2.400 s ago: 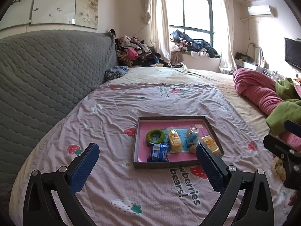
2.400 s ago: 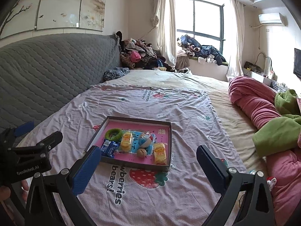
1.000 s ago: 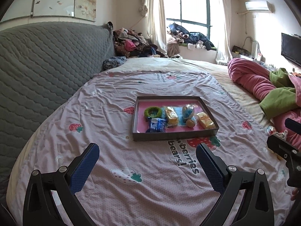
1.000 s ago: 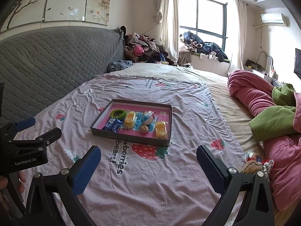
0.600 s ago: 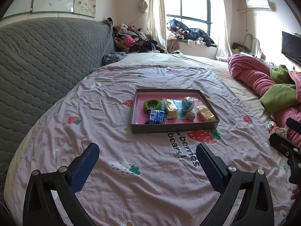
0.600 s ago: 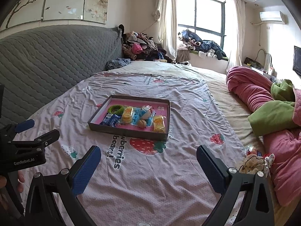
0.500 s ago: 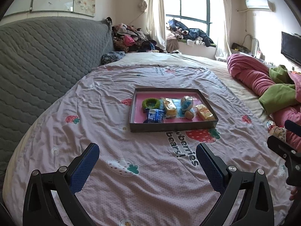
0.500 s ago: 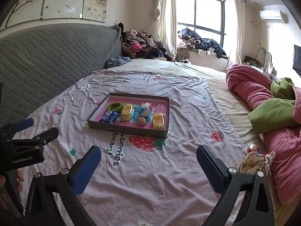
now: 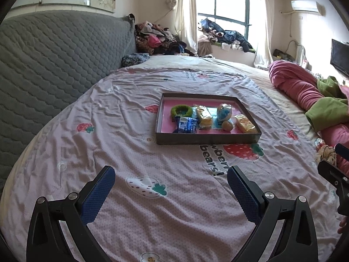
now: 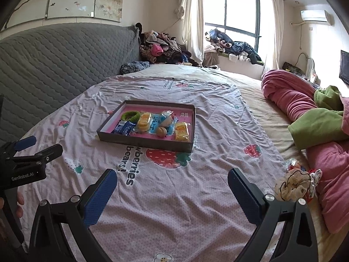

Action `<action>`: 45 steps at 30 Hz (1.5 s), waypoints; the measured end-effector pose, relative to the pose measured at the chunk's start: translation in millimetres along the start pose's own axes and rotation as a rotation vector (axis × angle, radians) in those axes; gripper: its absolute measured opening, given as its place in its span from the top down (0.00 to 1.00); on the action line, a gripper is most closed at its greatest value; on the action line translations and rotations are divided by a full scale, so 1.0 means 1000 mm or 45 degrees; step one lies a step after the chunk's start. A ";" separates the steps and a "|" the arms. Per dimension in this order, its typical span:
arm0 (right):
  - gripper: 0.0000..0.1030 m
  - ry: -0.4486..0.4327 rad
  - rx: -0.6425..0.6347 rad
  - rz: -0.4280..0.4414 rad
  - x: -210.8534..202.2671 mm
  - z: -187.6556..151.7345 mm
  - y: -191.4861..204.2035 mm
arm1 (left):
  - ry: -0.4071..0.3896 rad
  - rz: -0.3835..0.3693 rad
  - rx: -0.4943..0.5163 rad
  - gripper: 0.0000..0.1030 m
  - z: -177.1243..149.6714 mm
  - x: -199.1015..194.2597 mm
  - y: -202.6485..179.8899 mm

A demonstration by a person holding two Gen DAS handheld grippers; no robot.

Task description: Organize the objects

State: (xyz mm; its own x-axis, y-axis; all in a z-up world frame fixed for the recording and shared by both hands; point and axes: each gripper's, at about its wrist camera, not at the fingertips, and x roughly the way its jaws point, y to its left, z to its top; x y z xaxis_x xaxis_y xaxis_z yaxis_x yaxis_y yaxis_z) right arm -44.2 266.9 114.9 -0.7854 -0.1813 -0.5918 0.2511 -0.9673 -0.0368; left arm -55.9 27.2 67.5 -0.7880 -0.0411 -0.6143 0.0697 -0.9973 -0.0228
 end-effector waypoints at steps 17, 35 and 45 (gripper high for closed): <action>0.01 0.057 0.039 0.014 0.020 -0.038 -0.011 | 0.059 -0.027 -0.002 0.01 -0.028 0.023 -0.005; 0.01 0.069 0.068 0.032 0.027 -0.050 -0.015 | 0.092 -0.012 0.006 0.01 -0.052 0.036 -0.007; 0.01 0.128 0.098 0.051 0.043 -0.069 -0.018 | 0.110 -0.005 -0.010 0.01 -0.062 0.043 -0.003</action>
State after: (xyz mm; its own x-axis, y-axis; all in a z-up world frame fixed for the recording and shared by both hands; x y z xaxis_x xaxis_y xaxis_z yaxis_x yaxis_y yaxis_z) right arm -43.5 288.3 34.1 -0.7137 -0.2053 -0.6697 0.2342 -0.9710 0.0481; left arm -51.9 32.7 -7.8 -0.7328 -0.0314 -0.6797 0.0718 -0.9969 -0.0313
